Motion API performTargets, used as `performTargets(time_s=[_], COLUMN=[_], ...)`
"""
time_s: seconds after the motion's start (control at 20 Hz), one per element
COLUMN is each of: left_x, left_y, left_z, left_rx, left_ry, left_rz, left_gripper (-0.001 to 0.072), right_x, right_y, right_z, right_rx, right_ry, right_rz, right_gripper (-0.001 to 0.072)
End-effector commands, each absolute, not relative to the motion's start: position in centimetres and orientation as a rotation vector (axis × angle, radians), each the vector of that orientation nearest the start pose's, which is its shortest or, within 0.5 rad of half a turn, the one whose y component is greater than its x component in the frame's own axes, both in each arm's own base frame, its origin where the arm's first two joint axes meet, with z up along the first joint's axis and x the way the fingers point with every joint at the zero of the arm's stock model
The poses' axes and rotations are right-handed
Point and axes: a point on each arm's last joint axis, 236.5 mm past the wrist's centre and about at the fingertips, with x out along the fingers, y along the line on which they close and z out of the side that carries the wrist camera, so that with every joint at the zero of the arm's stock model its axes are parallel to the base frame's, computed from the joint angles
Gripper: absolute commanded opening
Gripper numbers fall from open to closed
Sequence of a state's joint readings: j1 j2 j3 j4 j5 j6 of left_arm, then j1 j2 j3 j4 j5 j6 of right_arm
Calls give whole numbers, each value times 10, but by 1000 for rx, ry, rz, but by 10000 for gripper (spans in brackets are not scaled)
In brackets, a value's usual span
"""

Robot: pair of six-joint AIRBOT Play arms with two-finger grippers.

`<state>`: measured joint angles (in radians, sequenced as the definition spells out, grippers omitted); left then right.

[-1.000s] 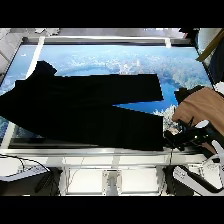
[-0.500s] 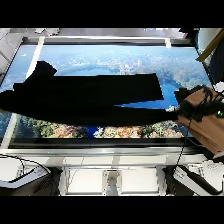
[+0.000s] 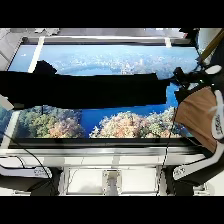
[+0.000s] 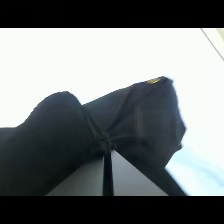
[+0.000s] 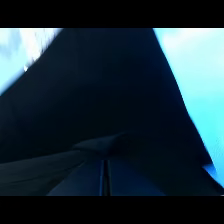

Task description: Fold the clothes and pants, and hang the long-sleeved shirts on hangers.

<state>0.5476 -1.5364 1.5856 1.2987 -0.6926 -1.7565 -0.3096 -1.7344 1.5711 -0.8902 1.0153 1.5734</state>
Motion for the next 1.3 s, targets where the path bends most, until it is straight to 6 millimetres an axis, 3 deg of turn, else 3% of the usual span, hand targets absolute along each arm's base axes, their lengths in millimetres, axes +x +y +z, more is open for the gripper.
performTargets(time_s=[0.0,0.15,0.3,0.35,0.4,0.45,0.5,0.55,0.7,0.75,0.8,0.9,0.95,1.05,1.25], left_x=[560,566,575,578,581,583,584,582,570,567,565,564,565,562,559], left_y=[258,268,262,258,254,250,248,245,229,212,186,120,81,9,-132], left_z=[108,76,56,57,61,69,82,100,177,199,213,215,205,177,129], left_rx=[-538,-455,-427,-423,-419,-400,-354,-326,-255,-195,-117,52,128,231,343], left_ry=[429,461,487,479,470,461,454,436,331,318,337,422,478,584,636], left_rz=[501,585,573,562,552,540,524,513,475,441,393,266,190,49,-203], left_gripper=[9,9,11,14,82,340,560,573,571,570,571,571,566,565,564], right_x=[602,630,642,643,643,642,639,633,601,588,576,555,549,543,545], right_y=[-38,-42,-39,-39,-39,-38,-38,-43,-75,-86,-92,-99,-100,-97,-79], right_z=[-21,-26,-23,-22,-21,-18,-16,-13,-10,-12,-15,-26,-32,-44,-73], right_rx=[880,915,909,909,908,907,896,864,731,721,718,733,738,741,788], right_ry=[910,834,797,792,792,801,820,851,995,1049,1094,1180,1212,1250,1288], right_rz=[-23,-57,-54,-54,-51,-44,-36,-29,-56,-83,-93,-92,-77,-25,64], right_gripper=[12,12,17,124,358,480,479,479,471,396,376,392,395,474,484])
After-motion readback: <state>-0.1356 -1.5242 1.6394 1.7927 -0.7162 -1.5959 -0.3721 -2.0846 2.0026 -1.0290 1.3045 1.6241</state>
